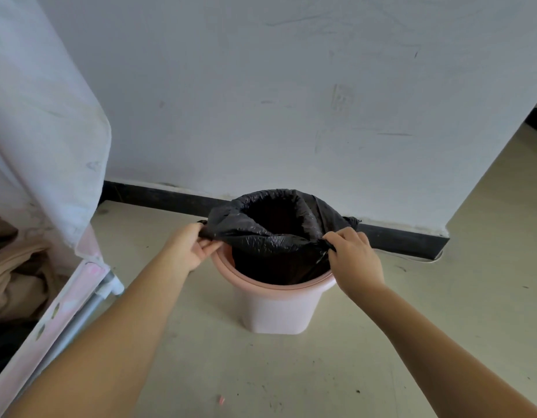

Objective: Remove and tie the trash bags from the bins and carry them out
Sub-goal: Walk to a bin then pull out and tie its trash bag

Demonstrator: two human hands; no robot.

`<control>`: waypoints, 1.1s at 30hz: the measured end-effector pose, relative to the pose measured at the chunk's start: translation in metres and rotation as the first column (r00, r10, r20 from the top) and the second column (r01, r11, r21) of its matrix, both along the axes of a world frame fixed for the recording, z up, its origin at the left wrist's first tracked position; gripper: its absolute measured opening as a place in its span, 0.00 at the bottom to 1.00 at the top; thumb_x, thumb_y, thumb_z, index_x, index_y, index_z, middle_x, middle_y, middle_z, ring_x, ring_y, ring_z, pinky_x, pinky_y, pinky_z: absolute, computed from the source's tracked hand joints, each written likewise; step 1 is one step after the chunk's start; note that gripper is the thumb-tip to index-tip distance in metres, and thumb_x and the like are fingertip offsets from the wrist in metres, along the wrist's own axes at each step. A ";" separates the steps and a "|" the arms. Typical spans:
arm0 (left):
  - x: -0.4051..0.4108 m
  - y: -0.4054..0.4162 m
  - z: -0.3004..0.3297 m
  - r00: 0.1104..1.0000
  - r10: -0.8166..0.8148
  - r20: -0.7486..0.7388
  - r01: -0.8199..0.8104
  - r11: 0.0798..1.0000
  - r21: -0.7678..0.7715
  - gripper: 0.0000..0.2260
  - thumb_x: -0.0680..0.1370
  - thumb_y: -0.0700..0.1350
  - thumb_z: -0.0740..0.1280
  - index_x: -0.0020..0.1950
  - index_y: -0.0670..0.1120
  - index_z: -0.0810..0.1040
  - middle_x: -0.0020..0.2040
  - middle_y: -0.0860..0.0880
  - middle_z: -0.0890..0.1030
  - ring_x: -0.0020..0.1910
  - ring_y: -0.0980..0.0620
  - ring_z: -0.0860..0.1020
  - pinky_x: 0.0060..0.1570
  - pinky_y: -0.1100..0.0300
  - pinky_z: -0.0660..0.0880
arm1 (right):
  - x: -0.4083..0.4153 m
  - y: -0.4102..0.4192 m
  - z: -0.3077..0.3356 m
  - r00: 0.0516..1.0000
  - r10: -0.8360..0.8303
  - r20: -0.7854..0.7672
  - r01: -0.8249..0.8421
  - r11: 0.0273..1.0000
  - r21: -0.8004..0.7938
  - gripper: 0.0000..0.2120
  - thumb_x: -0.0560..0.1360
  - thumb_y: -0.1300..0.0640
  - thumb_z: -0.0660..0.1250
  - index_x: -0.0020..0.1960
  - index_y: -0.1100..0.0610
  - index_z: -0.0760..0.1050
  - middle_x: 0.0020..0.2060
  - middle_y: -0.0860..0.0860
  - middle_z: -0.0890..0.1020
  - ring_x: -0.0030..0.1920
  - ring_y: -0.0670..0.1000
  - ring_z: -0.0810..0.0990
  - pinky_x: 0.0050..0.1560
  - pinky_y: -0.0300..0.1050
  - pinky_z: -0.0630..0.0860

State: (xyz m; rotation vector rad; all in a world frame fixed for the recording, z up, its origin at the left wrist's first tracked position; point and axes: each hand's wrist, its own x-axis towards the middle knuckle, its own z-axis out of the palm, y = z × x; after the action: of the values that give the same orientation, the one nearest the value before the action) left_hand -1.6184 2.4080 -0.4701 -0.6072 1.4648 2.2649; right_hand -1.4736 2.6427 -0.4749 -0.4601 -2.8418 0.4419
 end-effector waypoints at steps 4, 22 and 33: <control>-0.008 -0.033 -0.001 0.963 0.201 0.181 -0.262 0.861 0.437 0.10 0.80 0.35 0.56 0.60 0.38 0.69 0.53 0.37 0.77 0.54 0.40 0.78 0.57 0.49 0.74 | -0.008 0.000 0.002 1.000 0.004 0.009 -0.003 0.995 -0.099 0.15 0.78 0.62 0.54 0.61 0.55 0.74 0.49 0.55 0.77 0.50 0.57 0.75 0.42 0.49 0.75; 0.082 0.083 0.009 0.436 -0.769 -0.467 0.365 0.626 -0.689 0.18 0.77 0.31 0.55 0.64 0.45 0.66 0.50 0.48 0.75 0.46 0.57 0.75 0.45 0.69 0.73 | -0.025 -0.034 0.018 0.966 0.218 -0.136 -0.171 0.152 -0.973 0.10 0.79 0.54 0.61 0.58 0.56 0.76 0.51 0.53 0.83 0.54 0.48 0.81 0.57 0.43 0.77; 0.006 0.081 0.021 0.863 -0.484 -0.144 0.237 0.641 -0.730 0.15 0.79 0.46 0.62 0.65 0.44 0.74 0.51 0.45 0.79 0.50 0.47 0.78 0.51 0.56 0.77 | -0.023 -0.018 0.005 0.985 0.169 -0.035 -0.166 0.869 -0.466 0.20 0.74 0.70 0.56 0.57 0.54 0.79 0.50 0.46 0.81 0.50 0.44 0.75 0.41 0.21 0.66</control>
State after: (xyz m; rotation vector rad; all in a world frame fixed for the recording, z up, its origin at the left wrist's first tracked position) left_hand -1.6123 2.4887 -0.4492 -0.0654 2.3893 1.4847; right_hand -1.4962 2.6242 -0.4701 -0.2908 -2.7751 1.1790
